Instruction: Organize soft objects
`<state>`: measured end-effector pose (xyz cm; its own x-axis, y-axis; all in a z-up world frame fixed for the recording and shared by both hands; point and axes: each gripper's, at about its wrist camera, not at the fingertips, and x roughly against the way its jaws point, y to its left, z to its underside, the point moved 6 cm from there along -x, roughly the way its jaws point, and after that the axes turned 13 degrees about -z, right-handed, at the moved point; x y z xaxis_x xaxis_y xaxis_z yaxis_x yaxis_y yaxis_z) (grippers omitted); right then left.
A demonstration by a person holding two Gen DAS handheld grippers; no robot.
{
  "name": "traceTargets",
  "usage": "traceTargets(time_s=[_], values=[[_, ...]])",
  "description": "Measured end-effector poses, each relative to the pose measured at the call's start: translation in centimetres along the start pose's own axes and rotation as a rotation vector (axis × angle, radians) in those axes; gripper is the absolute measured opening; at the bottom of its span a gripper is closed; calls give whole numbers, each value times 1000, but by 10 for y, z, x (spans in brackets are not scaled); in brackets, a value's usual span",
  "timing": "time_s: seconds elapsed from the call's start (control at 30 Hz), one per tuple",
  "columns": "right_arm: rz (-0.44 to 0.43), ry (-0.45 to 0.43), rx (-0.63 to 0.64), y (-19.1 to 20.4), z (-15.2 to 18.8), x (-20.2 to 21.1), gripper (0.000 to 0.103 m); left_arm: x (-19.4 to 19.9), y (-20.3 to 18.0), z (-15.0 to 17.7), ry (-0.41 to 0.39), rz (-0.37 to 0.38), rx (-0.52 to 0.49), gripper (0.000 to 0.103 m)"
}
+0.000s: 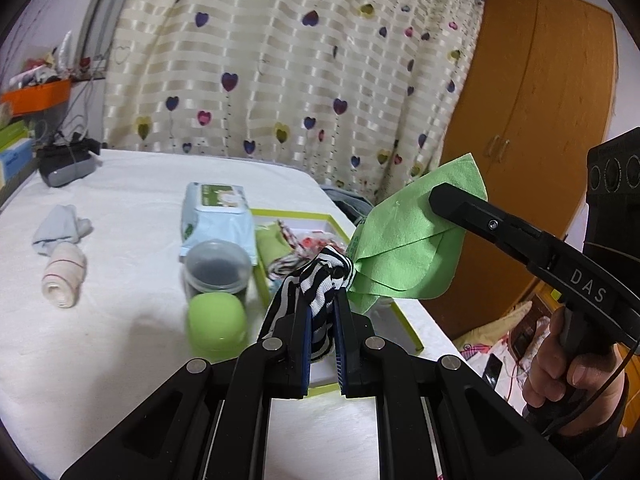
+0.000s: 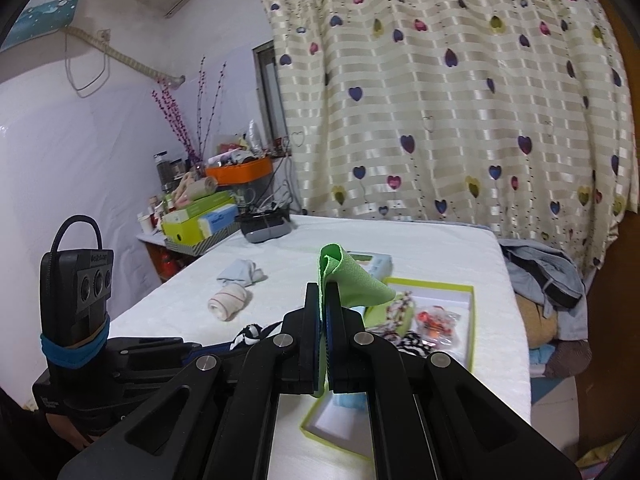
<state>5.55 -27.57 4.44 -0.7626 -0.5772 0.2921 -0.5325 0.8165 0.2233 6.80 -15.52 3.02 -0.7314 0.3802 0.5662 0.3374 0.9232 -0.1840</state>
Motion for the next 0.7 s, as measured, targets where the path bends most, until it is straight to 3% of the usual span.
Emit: traceTargets(time_s=[0.33, 0.7], values=[[48, 23, -62, -31, 19, 8, 2, -32, -25, 11, 71, 33, -33, 9], [80, 180, -200, -84, 78, -24, 2, -82, -39, 38, 202, 34, -82, 9]])
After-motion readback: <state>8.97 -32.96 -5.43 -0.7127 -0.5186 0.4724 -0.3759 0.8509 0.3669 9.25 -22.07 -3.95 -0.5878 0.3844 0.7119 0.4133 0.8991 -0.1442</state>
